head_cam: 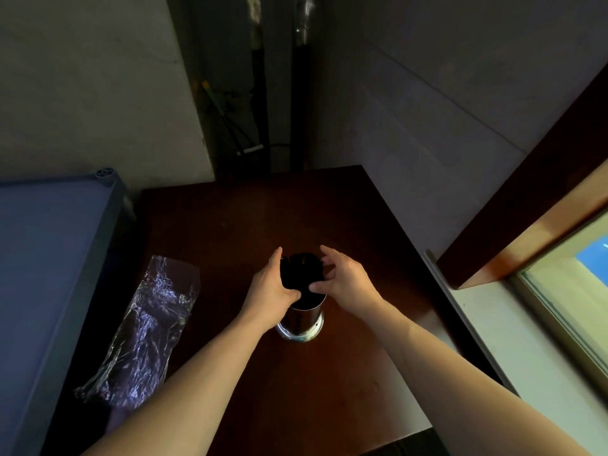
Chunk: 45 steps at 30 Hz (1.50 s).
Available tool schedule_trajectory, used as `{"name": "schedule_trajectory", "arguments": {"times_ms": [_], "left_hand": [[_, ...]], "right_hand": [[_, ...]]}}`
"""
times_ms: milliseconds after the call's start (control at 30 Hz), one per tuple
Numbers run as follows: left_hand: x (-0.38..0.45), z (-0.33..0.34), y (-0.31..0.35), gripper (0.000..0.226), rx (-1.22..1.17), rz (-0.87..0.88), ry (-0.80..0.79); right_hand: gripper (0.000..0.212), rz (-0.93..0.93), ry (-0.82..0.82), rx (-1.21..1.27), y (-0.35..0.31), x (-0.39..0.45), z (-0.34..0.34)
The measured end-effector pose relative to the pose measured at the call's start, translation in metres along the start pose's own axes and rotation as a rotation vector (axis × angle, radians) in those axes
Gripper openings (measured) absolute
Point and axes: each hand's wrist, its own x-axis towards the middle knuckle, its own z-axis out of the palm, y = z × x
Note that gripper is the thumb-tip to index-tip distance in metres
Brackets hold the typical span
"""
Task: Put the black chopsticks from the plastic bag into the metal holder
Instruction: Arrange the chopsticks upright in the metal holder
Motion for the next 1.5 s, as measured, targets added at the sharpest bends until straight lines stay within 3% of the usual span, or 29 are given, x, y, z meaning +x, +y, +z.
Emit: {"name": "schedule_trajectory", "arguments": {"times_ms": [267,567,767,900,1067,1233,1333,1400,1500], "left_hand": [[0.011,-0.003,0.011,0.06,-0.069,0.027,0.061],[0.018,-0.016,0.019,0.046,-0.052,0.085,0.048],[0.024,-0.019,0.017,0.059,0.027,0.057,0.017],[0.018,-0.02,0.013,0.061,0.068,0.09,0.118],[0.01,-0.019,0.002,0.055,0.088,0.151,0.213],[0.012,-0.018,-0.005,0.085,0.068,0.015,0.109],[0.017,-0.016,-0.003,0.097,0.072,-0.067,0.003],[0.021,-0.013,-0.001,0.089,0.044,-0.054,-0.005],[0.026,-0.011,0.004,0.069,0.055,-0.019,0.031]], "right_hand": [[0.033,-0.05,-0.072,0.026,-0.011,0.019,-0.01],[0.014,-0.144,-0.096,0.008,-0.021,0.027,-0.03],[0.027,-0.144,-0.095,-0.015,-0.02,0.03,-0.028],[0.052,-0.107,-0.06,0.019,-0.01,0.028,-0.031],[0.067,-0.063,-0.038,0.071,0.011,0.02,-0.034],[0.089,-0.045,-0.149,0.04,0.018,0.018,-0.025],[0.086,-0.068,-0.159,-0.012,0.009,0.027,-0.019],[0.077,-0.085,-0.142,-0.034,0.001,0.034,-0.016],[0.045,-0.115,-0.127,-0.046,-0.007,0.043,-0.013]]}}
